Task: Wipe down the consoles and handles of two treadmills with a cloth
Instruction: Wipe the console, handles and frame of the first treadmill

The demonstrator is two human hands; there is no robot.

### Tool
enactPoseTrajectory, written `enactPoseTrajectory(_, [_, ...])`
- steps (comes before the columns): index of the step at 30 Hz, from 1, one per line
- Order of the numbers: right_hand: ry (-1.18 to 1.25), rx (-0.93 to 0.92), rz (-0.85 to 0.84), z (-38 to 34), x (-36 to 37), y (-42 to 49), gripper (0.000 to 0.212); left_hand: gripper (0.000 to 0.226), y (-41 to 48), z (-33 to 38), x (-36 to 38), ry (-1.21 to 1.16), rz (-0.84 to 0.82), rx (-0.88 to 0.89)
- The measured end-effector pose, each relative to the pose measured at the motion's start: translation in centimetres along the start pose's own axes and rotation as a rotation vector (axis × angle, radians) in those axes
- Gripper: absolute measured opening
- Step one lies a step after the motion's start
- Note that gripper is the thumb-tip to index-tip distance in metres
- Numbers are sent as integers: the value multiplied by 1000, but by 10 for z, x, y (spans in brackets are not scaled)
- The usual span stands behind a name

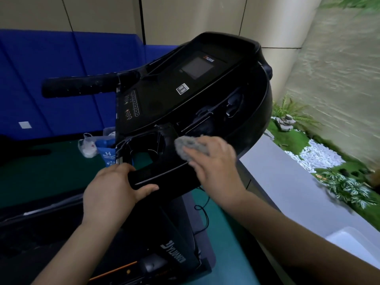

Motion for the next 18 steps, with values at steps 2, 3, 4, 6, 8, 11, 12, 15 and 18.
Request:
enactPoseTrajectory(2, [111, -49, 49, -9, -3, -1, 30, 79, -1, 0, 0, 6, -1, 9])
enactPoseTrajectory(3, [188, -27, 119, -3, -10, 1, 30, 79, 0, 0, 0, 17, 0, 16])
enactPoseTrajectory(4, [274, 39, 206, 7, -22, 6, 31, 80, 0, -1, 0, 27, 3, 19])
enactPoseTrajectory(6, [409, 272, 391, 41, -49, 18, 35, 81, 2, -1, 1, 38, -2, 29])
enactPoseTrajectory(8, [461, 498, 474, 81, -69, 31, 40, 82, 4, -1, 1, 42, -16, 29])
enactPoseTrajectory(11, [411, 646, 417, 117, -64, 40, 51, 85, 5, -1, -1, 50, -24, 28])
enactPoseTrajectory(12, [365, 668, 409, 120, -57, 39, 54, 84, 5, -1, -1, 50, -28, 25])
enactPoseTrajectory(15, [322, 726, 414, 96, -25, 20, 58, 83, 6, 0, -2, 44, -32, 21])
enactPoseTrajectory(18, [344, 625, 282, 30, 16, -20, 67, 82, 7, -1, -1, 29, -37, 12])
Point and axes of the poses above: each hand's wrist, its own y-axis towards the middle knuckle, its own x-axis out of the palm, z = x × y, the point moved 3 cm from there along y, towards the middle knuckle, and after that the axes turned 11 degrees about -z, right-handed, at the moved point
